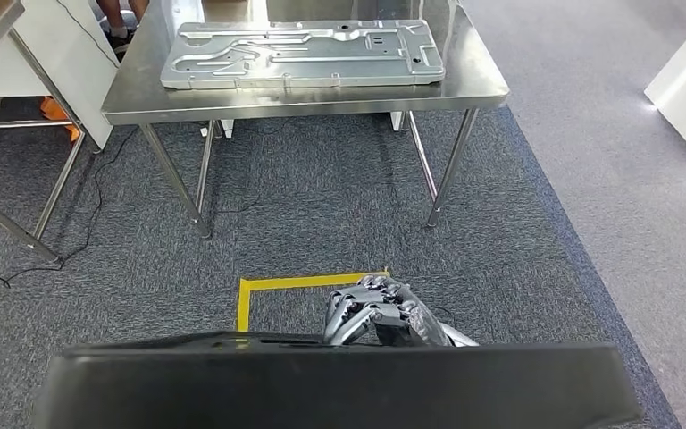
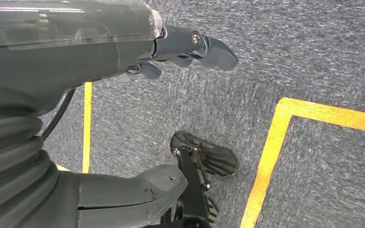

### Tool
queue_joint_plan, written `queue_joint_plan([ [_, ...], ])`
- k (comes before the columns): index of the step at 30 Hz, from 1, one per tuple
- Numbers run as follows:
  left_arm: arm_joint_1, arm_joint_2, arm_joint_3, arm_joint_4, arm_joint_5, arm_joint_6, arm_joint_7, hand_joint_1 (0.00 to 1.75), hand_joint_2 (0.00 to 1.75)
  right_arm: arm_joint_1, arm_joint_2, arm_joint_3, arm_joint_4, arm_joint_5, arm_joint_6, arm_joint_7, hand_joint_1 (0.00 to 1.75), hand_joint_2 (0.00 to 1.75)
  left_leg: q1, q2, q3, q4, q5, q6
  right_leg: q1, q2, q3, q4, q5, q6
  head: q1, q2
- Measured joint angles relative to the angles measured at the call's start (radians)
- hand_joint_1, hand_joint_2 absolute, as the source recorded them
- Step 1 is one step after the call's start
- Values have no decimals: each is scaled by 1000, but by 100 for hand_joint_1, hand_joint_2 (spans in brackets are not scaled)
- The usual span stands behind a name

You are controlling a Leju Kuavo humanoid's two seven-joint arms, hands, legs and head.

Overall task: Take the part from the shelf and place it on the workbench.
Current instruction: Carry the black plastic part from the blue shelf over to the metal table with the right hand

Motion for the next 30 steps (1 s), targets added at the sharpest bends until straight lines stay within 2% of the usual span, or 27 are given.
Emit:
queue_joint_plan([
  [1, 0, 0, 0, 0, 0, -1, -1, 0, 175, 1, 0, 0, 0, 0, 0, 0, 175, 175, 0, -1, 9, 0, -7, -2, -1, 0, -3, -19, 32, 0, 0, 0],
  [3, 1, 0, 0, 0, 0, -2, -1, 0, 175, 2, 0, 0, 0, 0, 0, 0, 175, 175, 0, -2, 31, 0, -23, -7, -2, -2, 40, -140, 123, -5, 0, 0],
  [4, 0, -1, 0, 0, 0, -2, -1, 0, 175, 2, 0, 0, 1, 0, 0, 0, 175, 175, -1, -3, 39, 1, -32, -12, 0, -3, 66, -201, 150, -8, 0, 0],
  [5, -1, -1, 0, 0, 0, -2, -1, 0, 175, 2, 0, 0, 1, -1, 0, 0, 175, 175, -3, -3, 44, 1, -40, -17, 2, -4, 83, -242, 160, -12, 0, 0],
  [7, -3, -1, 0, 0, 0, -2, -1, 0, 175, 2, 0, 0, 2, -2, 0, -1, 175, 175, -4, -1, 51, -2, -51, -29, 8, -2, 95, -264, 146, -22, 0, 0],
  [9, -5, -1, 0, 0, 0, -3, -2, 0, 175, 3, 0, 0, 2, -2, 0, -2, 175, 175, -2, 1, 64, -5, -62, -40, 5, 1, 105, -270, 138, -33, 0, 0],
  [10, -6, -1, 0, 0, 0, -3, -2, 0, 175, 2, 0, 0, 2, -2, 0, -2, 175, 175, 0, 2, 63, 11, -71, -46, 3, 2, 115, -274, 133, -38, 0, 0],
  [11, -7, -1, 0, 0, 0, -3, -2, 0, 175, 2, 0, 0, 2, -2, 0, -2, 175, 175, 1, 2, 48, 49, -87, -51, 0, 1, 126, -279, 127, -43, 0, 0],
  [12, -8, -1, 0, 0, 0, -3, -2, 0, 175, 2, 0, 0, 2, -3, 0, -2, 175, 175, 2, 2, 15, 112, -107, -55, -2, 0, 136, -281, 121, -47, 0, 0],
  [14, -5, -1, 0, 0, 0, -3, -1, 0, 175, 3, 0, 0, 2, -3, 0, -3, 175, 175, 3, 2, -83, 254, -138, -61, -1, 0, 154, -282, 104, -50, 0, 0],
  [15, -2, -1, 0, 0, 0, -3, 0, 0, 175, 4, 0, 0, 3, -3, 0, -3, 175, 175, 3, 2, -122, 293, -132, -61, -1, 1, 165, -282, 94, -49, 0, 0],
  [16, 0, -1, 0, 0, 0, -3, 0, 0, 175, 4, 0, 0, 3, -4, 0, -3, 175, 175, 3, 2, -144, 293, -104, -60, -1, 2, 179, -282, 83, -48, 0, 0],
  [17, 2, -1, 0, 0, 0, -2, 0, 0, 175, 5, 0, 0, 3, -4, 0, -3, 175, 175, 3, 2, -147, 255, -59, -58, -1, 3, 195, -282, 71, -47, 0, 0],
  [18, 3, -1, 0, 0, 0, -2, 0, 0, 175, 5, 0, 0, 3, -5, 1, -3, 175, 175, 2, 2, -136, 190, -4, -54, -1, 4, 212, -283, 58, -45, 0, 0],
  [19, 5, 0, 0, 0, 0, -1, 1, 0, 175, 5, 0, 0, 3, -6, 1, -3, 175, 175, 0, 2, -120, 132, 35, -50, -1, 4, 227, -285, 46, -41, 0, 0],
  [20, 6, 0, 0, 0, 0, 0, 1, 0, 175, 5, 0, 0, 3, -7, 1, -3, 175, 175, -3, 2, -103, 82, 58, -45, 0, 4, 238, -287, 35, -36, 0, 0],
  [21, 6, 1, 0, 0, 0, 0, 2, 0, 175, 4, 0, -1, 4, -8, 1, -3, 175, 175, -8, 1, -92, 55, 63, -39, 0, 4, 246, -291, 28, -30, 0, 0],
  [23, 5, 1, 0, 0, 0, 0, 2, 0, 175, 5, 0, -1, 3, -11, 1, -4, 175, 175, -12, 0, -78, 38, 47, -26, 1, 5, 256, -294, 28, -17, 0, 0],
  [25, 5, 2, 0, 0, 0, 0, 2, 0, 175, 5, 0, -1, 2, -12, 1, -5, 175, 175, -8, -2, -58, 26, 38, -12, 0, 4, 252, -264, 36, -6, 0, 0],
  [26, 5, 2, 0, 0, 0, 0, 2, 0, 175, 4, 0, -1, 2, -12, 1, -6, 175, 175, -6, -3, -44, 19, 33, -5, 0, 3, 230, -223, 35, -1, 0, 0],
  [28, 5, 2, 0, 0, 0, 0, 1, 0, 175, 5, 0, -2, 1, -12, 1, -7, 175, 175, -5, -3, -20, 11, 19, 5, -2, 2, 150, -103, 7, 5, 0, 0],
  [30, 6, 2, 0, 0, 0, 0, 1, 0, 175, 7, -1, -2, 1, -13, 1, -8, 175, 175, -6, -5, 0, 10, 1, 7, -2, 2, 60, -10, -44, 9, 0, 0],
])
